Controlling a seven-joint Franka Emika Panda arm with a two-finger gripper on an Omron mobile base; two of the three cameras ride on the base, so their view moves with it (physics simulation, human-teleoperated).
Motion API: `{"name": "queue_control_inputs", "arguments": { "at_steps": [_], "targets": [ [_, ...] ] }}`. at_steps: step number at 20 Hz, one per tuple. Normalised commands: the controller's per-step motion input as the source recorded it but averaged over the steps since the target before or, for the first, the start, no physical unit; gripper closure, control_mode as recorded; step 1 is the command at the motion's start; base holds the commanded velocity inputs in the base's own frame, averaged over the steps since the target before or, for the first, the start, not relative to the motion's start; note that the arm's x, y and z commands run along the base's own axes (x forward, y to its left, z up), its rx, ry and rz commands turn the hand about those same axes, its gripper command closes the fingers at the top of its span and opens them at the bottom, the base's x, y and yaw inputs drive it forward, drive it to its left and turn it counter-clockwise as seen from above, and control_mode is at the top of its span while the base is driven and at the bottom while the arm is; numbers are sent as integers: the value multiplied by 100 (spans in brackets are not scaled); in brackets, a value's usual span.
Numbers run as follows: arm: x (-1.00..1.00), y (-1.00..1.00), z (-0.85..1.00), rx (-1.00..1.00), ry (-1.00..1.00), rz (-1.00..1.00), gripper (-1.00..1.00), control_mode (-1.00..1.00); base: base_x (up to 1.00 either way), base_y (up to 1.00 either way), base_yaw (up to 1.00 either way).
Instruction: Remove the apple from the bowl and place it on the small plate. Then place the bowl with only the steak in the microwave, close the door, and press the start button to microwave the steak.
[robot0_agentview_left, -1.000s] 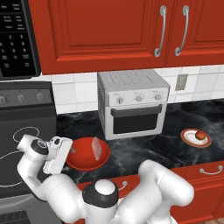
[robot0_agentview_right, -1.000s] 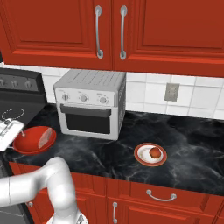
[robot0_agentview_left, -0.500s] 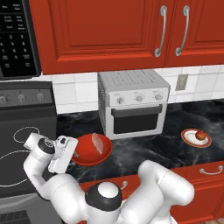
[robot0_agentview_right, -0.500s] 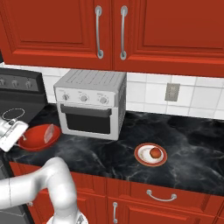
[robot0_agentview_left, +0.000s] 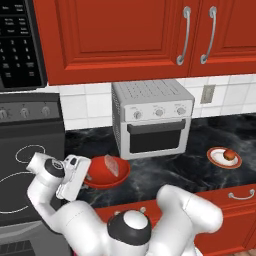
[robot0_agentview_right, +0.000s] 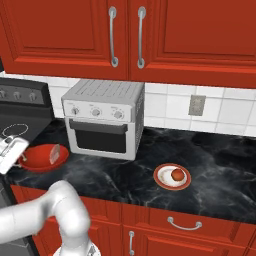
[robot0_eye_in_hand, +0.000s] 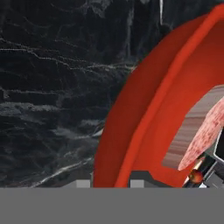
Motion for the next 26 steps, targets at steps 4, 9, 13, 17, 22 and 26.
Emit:
{"name": "queue_control_inputs", "arguments": {
  "at_steps": [4,9,13,17,22,26],
  "targets": [
    [-54,0,81,0,-9,8,100,-100,0,0,0],
    [-55,-3,91,0,-18,12,100,-100,0,0,0],
    [-70,-30,85,0,-18,7,100,-100,0,0,0],
    [-79,-63,81,0,-22,0,100,-100,0,0,0],
    [-69,-89,73,0,-11,-6,100,-100,0,0,0],
    [-24,-100,58,0,0,-9,100,-100,0,0,0]
  ]
}}
